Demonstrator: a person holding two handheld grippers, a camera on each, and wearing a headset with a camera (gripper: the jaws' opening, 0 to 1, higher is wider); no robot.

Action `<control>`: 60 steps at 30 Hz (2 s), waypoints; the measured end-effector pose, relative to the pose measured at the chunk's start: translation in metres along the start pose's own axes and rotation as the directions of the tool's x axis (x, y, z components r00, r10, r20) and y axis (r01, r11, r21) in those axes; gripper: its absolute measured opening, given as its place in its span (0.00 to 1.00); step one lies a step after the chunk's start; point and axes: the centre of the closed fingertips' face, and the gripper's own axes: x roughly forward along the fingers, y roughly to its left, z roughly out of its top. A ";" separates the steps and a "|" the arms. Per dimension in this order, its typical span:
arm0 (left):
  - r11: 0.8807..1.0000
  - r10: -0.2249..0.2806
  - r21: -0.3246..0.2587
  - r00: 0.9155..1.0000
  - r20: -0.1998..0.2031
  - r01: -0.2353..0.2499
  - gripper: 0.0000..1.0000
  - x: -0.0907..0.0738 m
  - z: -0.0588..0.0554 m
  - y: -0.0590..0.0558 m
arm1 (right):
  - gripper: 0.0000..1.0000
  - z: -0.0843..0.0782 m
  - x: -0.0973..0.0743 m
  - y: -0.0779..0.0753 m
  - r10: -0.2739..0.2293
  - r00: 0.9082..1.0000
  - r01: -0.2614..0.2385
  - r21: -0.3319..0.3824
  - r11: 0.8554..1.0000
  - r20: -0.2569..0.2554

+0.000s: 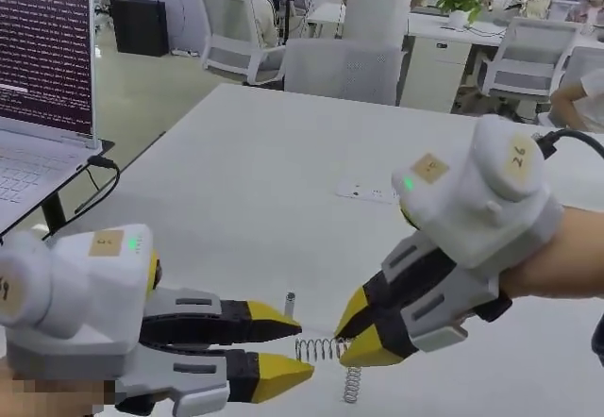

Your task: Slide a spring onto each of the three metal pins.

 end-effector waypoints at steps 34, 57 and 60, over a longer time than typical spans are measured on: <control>0.997 -0.058 -0.039 0.997 0.051 0.060 0.02 -0.004 0.007 -0.005 | 0.08 0.010 -0.005 0.006 -0.002 0.998 0.003 -0.009 1.000 0.063; 0.983 -0.115 -0.127 0.983 0.145 0.134 0.02 -0.014 0.025 -0.013 | 0.18 0.041 -0.031 0.011 -0.041 0.920 -0.017 0.145 0.989 0.390; 0.980 -0.117 -0.138 0.977 0.181 0.143 0.02 -0.017 0.034 -0.013 | 0.18 0.050 -0.041 0.013 -0.041 0.876 -0.051 0.176 0.983 0.480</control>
